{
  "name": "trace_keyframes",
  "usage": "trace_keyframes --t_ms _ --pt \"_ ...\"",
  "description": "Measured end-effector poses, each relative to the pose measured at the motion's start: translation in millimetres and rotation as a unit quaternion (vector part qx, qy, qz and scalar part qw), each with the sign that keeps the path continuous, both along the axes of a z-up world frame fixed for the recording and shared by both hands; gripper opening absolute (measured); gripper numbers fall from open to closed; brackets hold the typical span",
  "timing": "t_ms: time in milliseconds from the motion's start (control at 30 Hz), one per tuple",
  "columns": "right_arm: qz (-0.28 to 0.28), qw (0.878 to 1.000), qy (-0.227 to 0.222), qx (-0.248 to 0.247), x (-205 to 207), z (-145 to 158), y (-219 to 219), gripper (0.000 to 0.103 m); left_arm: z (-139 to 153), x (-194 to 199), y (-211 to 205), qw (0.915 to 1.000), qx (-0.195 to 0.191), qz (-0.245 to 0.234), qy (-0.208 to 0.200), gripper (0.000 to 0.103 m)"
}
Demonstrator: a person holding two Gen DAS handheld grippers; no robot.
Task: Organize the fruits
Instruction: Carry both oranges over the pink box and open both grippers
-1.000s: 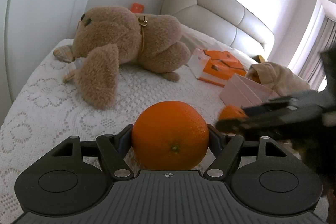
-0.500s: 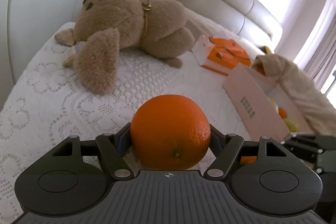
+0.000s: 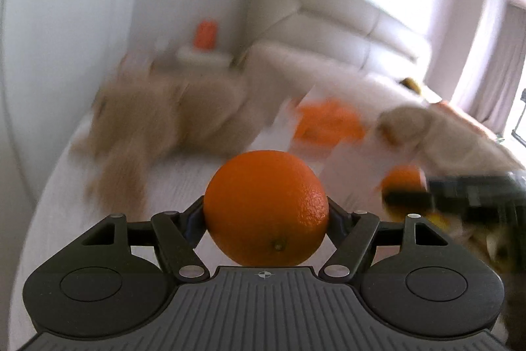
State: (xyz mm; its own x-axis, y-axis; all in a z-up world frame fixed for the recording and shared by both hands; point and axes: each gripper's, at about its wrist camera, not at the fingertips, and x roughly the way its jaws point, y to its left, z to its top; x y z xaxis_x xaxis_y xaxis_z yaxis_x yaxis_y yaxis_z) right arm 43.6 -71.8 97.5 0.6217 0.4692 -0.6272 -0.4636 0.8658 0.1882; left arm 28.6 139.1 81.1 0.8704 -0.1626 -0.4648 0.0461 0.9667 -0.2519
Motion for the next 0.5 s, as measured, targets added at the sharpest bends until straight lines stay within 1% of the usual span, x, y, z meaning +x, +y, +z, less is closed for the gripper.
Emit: trace_keyframes --t_ms 33,100,167,233,300,367,400,500 --pt "-0.015 1.0 -0.017 0.009 6 17 -8 0.046 17 6 -8 0.9997 0.004 -0.01 -0.021 0.076" --pt "-0.055 0.996 -0.071 0.006 18 56 -25 0.046 46 20 -22 0.9983 -0.003 -0.031 -0.049 0.076" --pt "-0.089 0.99 -0.11 0.002 31 93 -44 0.046 67 41 -41 0.9963 -0.015 -0.054 -0.066 0.076" --pt "-0.118 0.983 -0.141 -0.007 40 120 -62 0.046 77 62 -61 0.9946 -0.017 -0.074 -0.07 0.077" --pt "-0.145 0.977 -0.156 -0.024 49 134 -78 0.047 75 88 -83 0.9937 -0.028 -0.094 -0.053 0.077" --pt "-0.165 0.973 -0.156 -0.039 57 138 -95 0.047 63 113 -106 0.9912 -0.041 -0.121 -0.034 0.077" --pt "-0.171 0.972 -0.152 -0.047 62 136 -102 0.047 56 123 -116 0.9899 -0.043 -0.133 -0.023 0.077" --pt "-0.187 0.971 -0.133 -0.069 78 124 -118 0.047 31 159 -151 0.9844 -0.046 -0.168 0.027 0.077"
